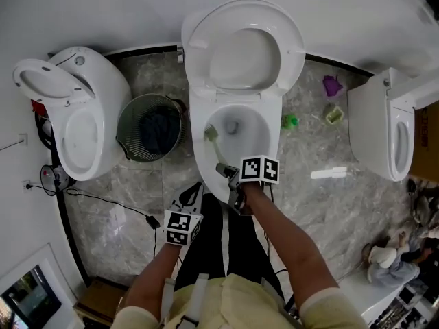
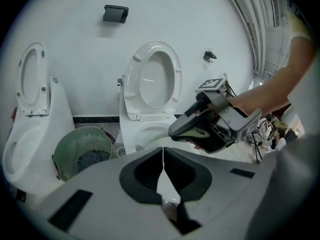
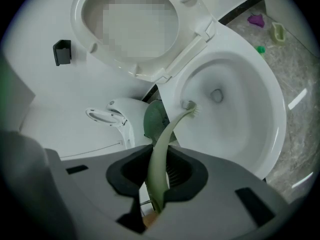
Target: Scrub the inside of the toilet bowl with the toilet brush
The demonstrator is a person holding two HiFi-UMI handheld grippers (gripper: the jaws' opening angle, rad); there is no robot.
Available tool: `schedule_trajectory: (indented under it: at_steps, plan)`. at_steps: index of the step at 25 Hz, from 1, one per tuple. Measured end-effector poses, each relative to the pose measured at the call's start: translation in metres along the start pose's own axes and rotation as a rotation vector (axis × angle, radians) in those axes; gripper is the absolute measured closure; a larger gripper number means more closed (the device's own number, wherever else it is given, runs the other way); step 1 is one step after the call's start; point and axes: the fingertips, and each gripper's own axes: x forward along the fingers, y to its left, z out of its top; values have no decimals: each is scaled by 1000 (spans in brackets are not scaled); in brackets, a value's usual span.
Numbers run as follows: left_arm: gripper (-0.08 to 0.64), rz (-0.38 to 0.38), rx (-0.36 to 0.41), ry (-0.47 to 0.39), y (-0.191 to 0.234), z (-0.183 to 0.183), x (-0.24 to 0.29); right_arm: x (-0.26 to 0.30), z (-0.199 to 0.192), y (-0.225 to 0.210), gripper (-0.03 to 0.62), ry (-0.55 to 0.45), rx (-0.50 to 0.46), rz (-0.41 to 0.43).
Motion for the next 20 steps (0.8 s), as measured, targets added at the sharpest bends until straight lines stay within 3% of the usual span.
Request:
schedule_trajectory:
  at_steps: [10,15,20]
  plan:
    - [546,-12,34,-10,-6,16,-5,-30,63,-23,512,-214,40,-54]
    - [546,-20,53,-18,-11,28,-5,-63,64,-47,514,-281,78,-86]
    - [546,-39,68,-29,-22,38,-9,-94,41,-56,512,-265,83,-100]
